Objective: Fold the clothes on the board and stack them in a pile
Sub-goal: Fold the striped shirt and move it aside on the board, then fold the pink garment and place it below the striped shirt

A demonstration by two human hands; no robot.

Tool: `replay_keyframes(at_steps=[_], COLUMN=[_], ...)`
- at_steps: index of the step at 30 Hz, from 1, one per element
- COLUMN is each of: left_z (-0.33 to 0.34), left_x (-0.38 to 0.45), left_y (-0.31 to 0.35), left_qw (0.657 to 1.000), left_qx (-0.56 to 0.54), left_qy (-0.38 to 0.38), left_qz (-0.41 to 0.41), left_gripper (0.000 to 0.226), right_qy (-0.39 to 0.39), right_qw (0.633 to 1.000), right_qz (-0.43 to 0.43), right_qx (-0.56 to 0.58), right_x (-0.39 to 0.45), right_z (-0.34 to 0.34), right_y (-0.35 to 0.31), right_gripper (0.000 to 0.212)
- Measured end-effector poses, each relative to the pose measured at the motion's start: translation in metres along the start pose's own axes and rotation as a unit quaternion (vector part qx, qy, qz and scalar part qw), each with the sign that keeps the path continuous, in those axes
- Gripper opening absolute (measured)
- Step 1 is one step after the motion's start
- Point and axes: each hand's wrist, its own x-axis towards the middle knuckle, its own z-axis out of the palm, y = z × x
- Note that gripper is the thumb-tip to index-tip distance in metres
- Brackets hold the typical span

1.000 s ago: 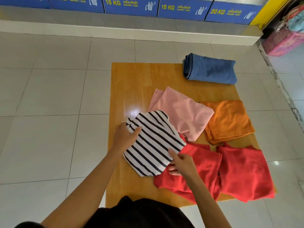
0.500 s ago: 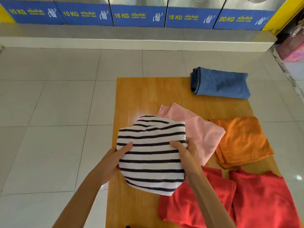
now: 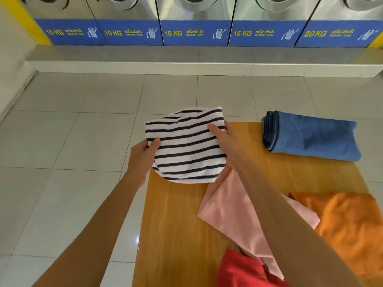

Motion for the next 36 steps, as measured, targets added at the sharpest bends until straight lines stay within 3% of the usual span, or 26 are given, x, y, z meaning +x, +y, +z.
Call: replay_keyframes(at_steps=[6,9,15,18,22,26,28,31,34,36], left_z=[0.038,0.039,0.030,0.024,0.019,0.026,0.040,0.070,0.103,0.119], left_x=[0.047,0.060,0.061,0.047,0.011,-0.041,-0.066,-0.089,-0.106,-0.114], left_y=[-0.040,-0.039,-0.044,-0.044,-0.040,-0.044,-0.051,-0.065,-0.074,-0.071], left_qw=[0.985,0.979,0.975,0.974,0.976,0.971,0.977,0.983,0.965,0.962], left_qx=[0.119,0.152,0.163,0.159,0.159,0.129,0.133,0.180,0.212,0.212], left_qy=[0.113,0.125,0.142,0.157,0.151,0.194,0.157,-0.011,-0.144,-0.171], left_qz=[-0.052,-0.060,-0.058,-0.030,0.018,0.048,0.052,0.016,0.047,0.001], left_gripper=[0.023,0.033,0.048,0.048,0.031,0.036,0.031,0.025,0.026,0.030], right_qy=[0.015,0.025,0.042,0.061,0.129,0.180,0.213,0.334,0.451,0.448], right_qw=[0.994,0.995,0.993,0.991,0.983,0.978,0.972,0.936,0.885,0.878], right_qz=[0.066,0.053,0.071,0.069,0.035,-0.015,-0.006,0.025,0.090,0.160], right_qx=[-0.090,-0.084,-0.086,-0.097,-0.127,-0.102,-0.096,-0.108,-0.076,-0.047], right_x=[0.060,0.064,0.065,0.048,0.003,-0.066,-0.105,-0.163,-0.206,-0.220], right_z=[-0.005,-0.008,-0.009,-0.007,-0.023,-0.052,-0.070,-0.102,-0.129,-0.133], right_y=[0.059,0.066,0.061,0.058,0.054,0.056,0.063,0.080,0.106,0.121], right_gripper=[0.050,0.040,0.044,0.036,0.033,0.021,0.018,0.016,0.032,0.050])
